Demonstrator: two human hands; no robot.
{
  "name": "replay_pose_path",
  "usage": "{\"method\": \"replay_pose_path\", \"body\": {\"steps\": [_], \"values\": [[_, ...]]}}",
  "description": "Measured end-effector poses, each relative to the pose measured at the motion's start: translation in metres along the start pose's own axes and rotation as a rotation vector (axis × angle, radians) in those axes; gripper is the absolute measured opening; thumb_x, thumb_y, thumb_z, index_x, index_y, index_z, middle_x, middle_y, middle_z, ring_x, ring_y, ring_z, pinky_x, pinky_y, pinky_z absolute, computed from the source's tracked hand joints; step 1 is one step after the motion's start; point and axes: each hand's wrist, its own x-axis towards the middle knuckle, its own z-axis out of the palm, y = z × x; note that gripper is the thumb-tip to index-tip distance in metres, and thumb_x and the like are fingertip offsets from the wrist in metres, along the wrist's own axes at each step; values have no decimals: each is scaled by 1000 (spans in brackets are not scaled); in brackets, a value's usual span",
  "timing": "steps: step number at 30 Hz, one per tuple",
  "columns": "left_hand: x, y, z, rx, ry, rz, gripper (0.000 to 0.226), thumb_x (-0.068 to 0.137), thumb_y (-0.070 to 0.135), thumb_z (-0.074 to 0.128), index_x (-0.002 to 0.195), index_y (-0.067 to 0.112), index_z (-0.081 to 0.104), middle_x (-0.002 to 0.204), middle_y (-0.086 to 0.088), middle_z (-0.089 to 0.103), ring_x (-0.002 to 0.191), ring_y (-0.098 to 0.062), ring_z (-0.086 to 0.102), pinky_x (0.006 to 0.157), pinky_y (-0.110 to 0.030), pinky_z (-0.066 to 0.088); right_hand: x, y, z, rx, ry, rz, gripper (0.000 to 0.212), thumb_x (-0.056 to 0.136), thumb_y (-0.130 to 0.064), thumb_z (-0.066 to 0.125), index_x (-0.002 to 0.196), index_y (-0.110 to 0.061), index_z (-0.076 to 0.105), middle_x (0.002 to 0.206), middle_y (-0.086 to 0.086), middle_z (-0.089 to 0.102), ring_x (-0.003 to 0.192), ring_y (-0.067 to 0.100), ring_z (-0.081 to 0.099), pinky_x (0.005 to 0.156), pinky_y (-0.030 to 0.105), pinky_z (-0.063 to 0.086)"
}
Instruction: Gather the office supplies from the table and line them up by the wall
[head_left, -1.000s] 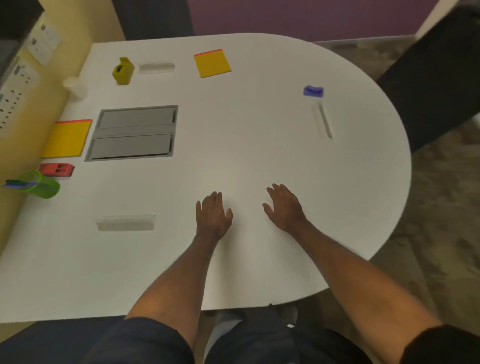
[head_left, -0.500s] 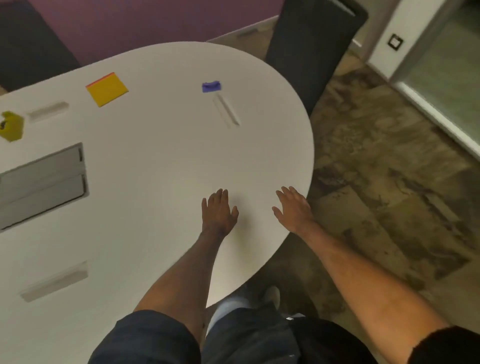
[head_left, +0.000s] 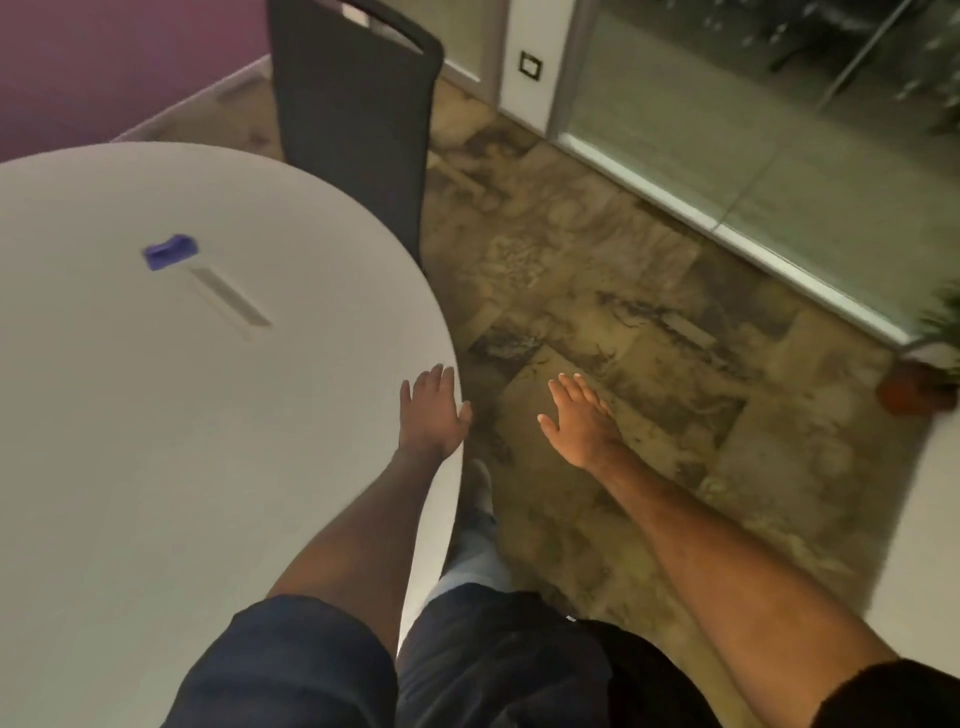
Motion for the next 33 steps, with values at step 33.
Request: {"method": "replay_pose_path", "body": {"steps": [33], "values": [[472,93,-90,50,-180,-53,71,102,47,34,159,13,11,168,-5,6,155,-23,5,126,-47,5,453,138,-174,-6,-112,-26,74,104,-50,38,162,-11,14,171,9,10,158,28,5,126,47,16]]}}
